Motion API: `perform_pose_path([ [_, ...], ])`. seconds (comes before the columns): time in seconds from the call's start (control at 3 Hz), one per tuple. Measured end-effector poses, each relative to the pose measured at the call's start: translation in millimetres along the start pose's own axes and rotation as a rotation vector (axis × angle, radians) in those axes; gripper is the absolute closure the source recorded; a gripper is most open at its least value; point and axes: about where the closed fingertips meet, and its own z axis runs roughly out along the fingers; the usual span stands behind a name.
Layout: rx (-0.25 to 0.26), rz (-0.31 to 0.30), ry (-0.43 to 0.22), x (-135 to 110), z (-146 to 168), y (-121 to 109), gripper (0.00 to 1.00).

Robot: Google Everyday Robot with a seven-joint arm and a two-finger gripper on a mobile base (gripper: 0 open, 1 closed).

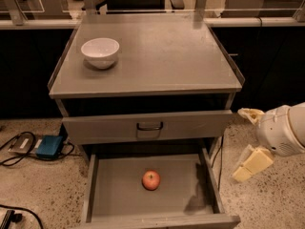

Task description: Pick apple from middle drawer and place on counter

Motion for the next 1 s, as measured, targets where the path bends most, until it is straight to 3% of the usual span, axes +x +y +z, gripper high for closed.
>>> perform_pose_path([
  [0.67, 0.029, 0.040, -0.014, -7.6, 8.3, -4.7, 0.00],
  [1.0, 0.001, 0.077, -0.061, -3.6, 27.9, 1.6, 0.00],
])
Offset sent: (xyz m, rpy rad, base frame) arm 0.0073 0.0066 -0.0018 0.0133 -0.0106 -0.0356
